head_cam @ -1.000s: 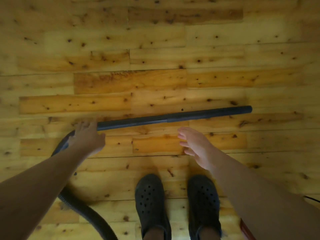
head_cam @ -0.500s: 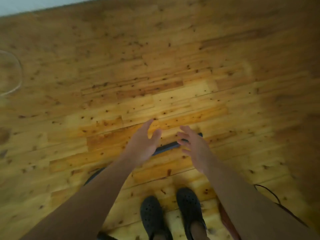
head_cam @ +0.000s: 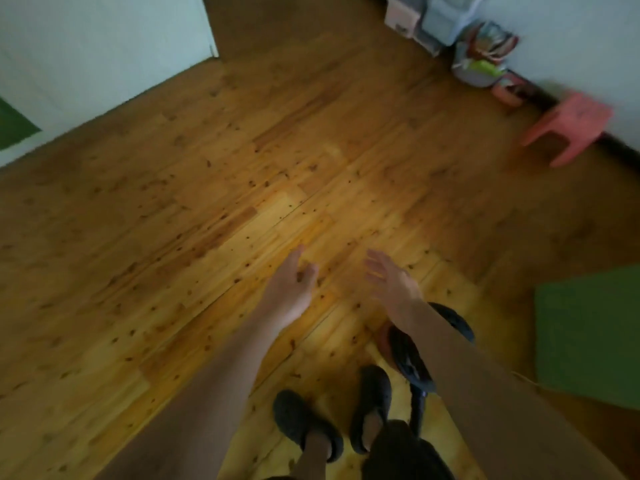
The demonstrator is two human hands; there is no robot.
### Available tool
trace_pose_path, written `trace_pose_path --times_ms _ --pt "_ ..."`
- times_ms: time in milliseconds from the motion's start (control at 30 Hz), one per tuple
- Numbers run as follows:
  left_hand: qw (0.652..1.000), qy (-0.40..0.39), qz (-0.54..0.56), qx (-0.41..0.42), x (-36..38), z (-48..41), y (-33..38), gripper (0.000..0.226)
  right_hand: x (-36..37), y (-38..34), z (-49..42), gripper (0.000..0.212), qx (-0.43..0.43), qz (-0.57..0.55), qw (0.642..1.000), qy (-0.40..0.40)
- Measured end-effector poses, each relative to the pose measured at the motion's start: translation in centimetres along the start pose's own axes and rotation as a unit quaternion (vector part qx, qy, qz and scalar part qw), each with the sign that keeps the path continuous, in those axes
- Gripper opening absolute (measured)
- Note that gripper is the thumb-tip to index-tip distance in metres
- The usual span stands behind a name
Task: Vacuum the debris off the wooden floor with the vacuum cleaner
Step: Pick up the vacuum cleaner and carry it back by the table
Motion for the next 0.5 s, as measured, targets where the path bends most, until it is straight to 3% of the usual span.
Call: trace_pose_path --times_ms 300,500 --pt "0.980 -0.096 -0.111 0.131 10.9 4.2 8.3 0.063 -18.6 3.0 1.7 0.048 -0.008 -0.129 0.978 0.166" --pt "0.960 -0.179 -0.175 0.129 20.9 7.6 7.9 0.061 -27.1 9.7 1.9 0.051 0.034 -0.192 0.955 0.225"
Point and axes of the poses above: each hand's wrist, its own z-axis away from the middle knuckle, its own x-axis out of the palm, y = z × x, the point moved 7 cm from there along -z, towards the middle knuckle, and after that the axes turned 13 degrees about y, right-handed, at the moved point
